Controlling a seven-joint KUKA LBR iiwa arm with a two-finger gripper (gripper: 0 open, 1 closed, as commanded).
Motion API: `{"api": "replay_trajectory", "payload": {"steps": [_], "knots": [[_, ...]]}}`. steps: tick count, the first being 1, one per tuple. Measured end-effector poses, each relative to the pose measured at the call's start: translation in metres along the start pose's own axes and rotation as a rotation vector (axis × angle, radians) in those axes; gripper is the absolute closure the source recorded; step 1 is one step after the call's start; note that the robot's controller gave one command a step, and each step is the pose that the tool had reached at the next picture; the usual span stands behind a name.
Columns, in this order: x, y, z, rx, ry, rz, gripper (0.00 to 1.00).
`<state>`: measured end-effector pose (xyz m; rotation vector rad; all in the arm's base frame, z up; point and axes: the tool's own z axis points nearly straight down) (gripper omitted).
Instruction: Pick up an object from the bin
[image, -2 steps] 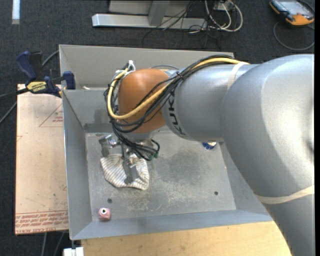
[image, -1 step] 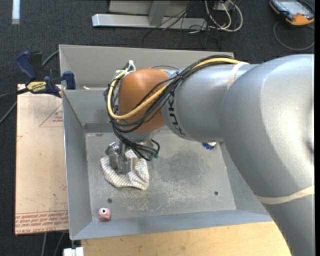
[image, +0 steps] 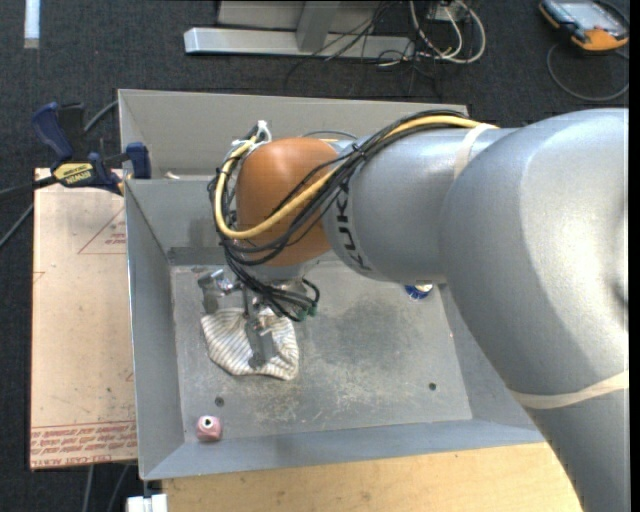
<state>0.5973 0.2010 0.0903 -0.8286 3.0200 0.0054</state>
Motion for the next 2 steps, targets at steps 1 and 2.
{"api": "replay_trajectory", "payload": {"steps": [1, 2], "knots": [[0.0, -0.0001, 0.0, 0.0, 0.0, 0.0, 1.0], [0.0, -0.0001, 0.0, 0.0, 0.0, 0.0, 0.0]]}}
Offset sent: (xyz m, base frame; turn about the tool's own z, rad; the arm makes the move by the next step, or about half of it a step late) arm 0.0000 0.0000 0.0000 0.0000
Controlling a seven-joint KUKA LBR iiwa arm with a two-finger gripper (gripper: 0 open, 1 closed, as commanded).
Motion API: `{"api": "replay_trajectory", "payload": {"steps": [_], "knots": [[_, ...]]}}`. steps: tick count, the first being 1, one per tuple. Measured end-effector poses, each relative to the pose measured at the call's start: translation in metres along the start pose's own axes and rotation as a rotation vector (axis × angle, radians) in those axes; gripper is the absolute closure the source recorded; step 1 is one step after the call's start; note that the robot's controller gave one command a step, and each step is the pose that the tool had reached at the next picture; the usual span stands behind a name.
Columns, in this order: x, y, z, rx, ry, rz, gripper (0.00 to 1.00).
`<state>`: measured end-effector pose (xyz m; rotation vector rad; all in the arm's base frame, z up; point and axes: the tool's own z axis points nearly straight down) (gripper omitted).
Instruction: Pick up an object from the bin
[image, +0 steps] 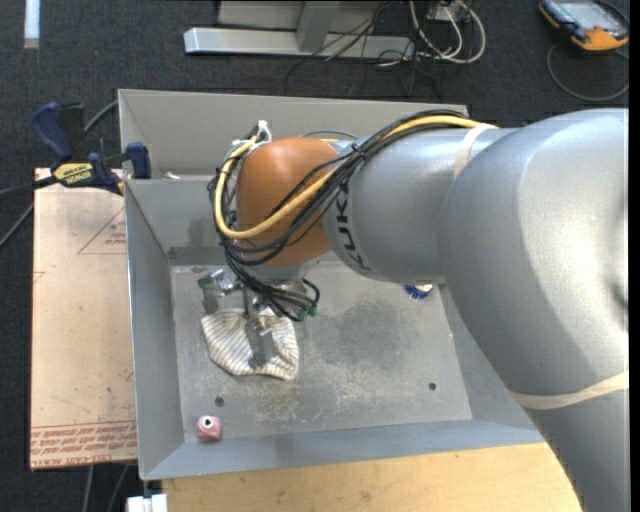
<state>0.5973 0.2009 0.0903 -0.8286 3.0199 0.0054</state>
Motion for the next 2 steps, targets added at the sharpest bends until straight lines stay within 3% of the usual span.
{"api": "replay_trajectory", "payload": {"steps": [1, 2], "knots": [[0.0, -0.0001, 0.0, 0.0, 0.0, 0.0, 1.0], [0.0, -0.0001, 0.0, 0.0, 0.0, 0.0, 0.0]]}}
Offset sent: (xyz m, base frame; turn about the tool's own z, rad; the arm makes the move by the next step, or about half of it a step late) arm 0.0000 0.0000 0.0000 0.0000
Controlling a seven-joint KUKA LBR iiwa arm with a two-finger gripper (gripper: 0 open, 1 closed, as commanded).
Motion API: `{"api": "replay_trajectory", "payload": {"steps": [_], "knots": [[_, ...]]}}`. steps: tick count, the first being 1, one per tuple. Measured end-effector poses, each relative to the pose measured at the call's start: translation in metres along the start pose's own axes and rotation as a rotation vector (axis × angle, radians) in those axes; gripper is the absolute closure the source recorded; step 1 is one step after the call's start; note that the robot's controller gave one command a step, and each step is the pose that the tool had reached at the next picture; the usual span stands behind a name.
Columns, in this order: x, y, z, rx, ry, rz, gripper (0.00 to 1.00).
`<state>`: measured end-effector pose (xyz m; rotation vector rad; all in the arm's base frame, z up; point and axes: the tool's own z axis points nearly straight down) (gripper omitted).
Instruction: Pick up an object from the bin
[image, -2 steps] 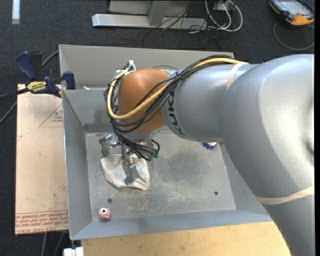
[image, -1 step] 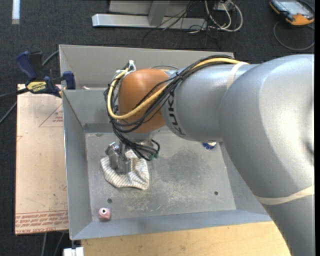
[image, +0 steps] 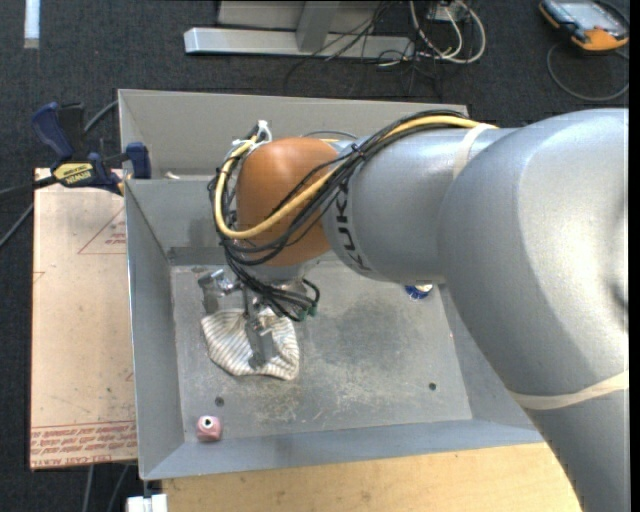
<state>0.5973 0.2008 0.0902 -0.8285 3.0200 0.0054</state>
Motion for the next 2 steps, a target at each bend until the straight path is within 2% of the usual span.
{"api": "replay_trajectory", "payload": {"steps": [1, 2], "knots": [[0.0, -0.0001, 0.0, 0.0, 0.0, 0.0, 1.0], [0.0, -0.0001, 0.0, 0.0, 0.0, 0.0, 0.0]]}}
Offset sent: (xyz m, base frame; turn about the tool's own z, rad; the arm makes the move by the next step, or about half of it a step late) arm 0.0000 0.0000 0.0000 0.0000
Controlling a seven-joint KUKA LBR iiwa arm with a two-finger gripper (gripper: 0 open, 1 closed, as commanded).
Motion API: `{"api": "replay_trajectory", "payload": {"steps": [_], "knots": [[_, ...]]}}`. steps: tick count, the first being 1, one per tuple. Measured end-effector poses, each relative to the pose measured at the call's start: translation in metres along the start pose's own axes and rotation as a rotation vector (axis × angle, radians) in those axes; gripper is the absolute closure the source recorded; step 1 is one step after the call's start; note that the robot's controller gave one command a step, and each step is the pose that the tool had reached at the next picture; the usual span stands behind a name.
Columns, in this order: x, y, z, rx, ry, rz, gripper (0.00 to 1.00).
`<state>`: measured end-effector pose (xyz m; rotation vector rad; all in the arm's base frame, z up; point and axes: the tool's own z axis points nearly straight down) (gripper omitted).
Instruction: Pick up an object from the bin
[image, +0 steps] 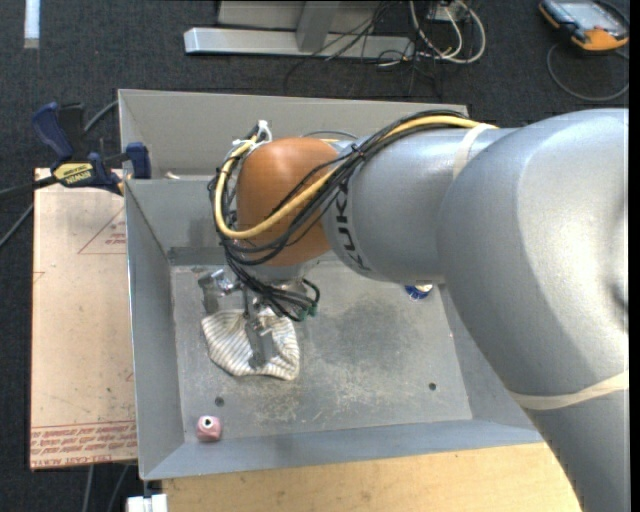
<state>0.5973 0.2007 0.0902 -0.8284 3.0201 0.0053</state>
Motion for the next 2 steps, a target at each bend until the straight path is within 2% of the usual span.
{"api": "replay_trajectory", "payload": {"steps": [1, 2], "knots": [[0.0, -0.0001, 0.0, 0.0, 0.0, 0.0, 1.0], [0.0, -0.0001, 0.0, 0.0, 0.0, 0.0, 0.0]]}}
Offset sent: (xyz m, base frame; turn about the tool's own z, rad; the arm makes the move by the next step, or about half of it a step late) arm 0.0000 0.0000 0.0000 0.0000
